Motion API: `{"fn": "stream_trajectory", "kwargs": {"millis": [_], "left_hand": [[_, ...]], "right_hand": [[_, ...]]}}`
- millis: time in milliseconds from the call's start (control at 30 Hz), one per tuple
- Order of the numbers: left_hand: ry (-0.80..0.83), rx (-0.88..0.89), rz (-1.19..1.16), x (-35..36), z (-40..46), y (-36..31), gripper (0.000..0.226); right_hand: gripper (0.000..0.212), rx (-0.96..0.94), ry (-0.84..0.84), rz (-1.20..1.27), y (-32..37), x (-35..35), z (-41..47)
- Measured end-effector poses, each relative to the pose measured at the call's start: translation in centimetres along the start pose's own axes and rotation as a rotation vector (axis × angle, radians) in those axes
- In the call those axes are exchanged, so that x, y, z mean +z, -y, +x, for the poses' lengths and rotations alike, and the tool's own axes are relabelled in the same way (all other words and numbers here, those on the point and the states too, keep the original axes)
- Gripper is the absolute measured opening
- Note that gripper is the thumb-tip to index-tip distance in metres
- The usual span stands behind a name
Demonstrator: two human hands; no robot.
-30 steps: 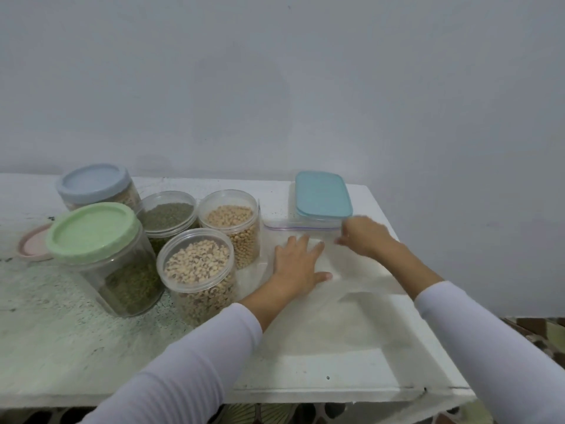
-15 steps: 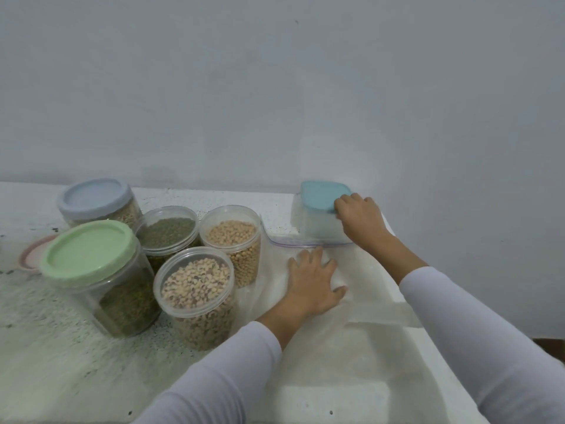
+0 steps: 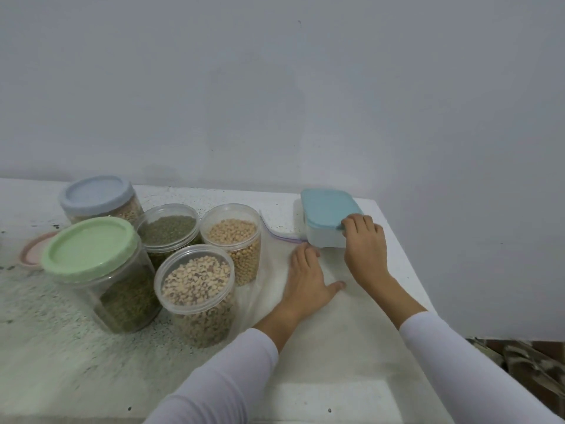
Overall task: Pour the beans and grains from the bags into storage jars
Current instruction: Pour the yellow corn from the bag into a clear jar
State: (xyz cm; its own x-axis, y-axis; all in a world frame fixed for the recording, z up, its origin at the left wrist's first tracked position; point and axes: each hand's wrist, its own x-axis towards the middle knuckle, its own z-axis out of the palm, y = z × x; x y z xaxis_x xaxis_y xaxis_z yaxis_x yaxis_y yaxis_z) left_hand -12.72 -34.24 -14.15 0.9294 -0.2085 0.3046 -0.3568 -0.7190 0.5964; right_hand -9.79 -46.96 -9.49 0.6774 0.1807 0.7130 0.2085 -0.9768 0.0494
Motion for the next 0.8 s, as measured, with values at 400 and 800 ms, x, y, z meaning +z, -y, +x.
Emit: {"fn": "stream_trajectory", "kwargs": {"millis": [400,800], "left_hand": [[-0.115,0.074,0.411,-13.6,4.1,-2.6,0.063],[0.369,-0.058,0.408,-21.8,4.3,3.9,0.107]], "right_hand": [[0.019,-0.037,-0.014,0.265,4.0,-0.2,-3.0],[0.083,-0.136,0.6,0.608,10.8,-0.8,-4.1]]}}
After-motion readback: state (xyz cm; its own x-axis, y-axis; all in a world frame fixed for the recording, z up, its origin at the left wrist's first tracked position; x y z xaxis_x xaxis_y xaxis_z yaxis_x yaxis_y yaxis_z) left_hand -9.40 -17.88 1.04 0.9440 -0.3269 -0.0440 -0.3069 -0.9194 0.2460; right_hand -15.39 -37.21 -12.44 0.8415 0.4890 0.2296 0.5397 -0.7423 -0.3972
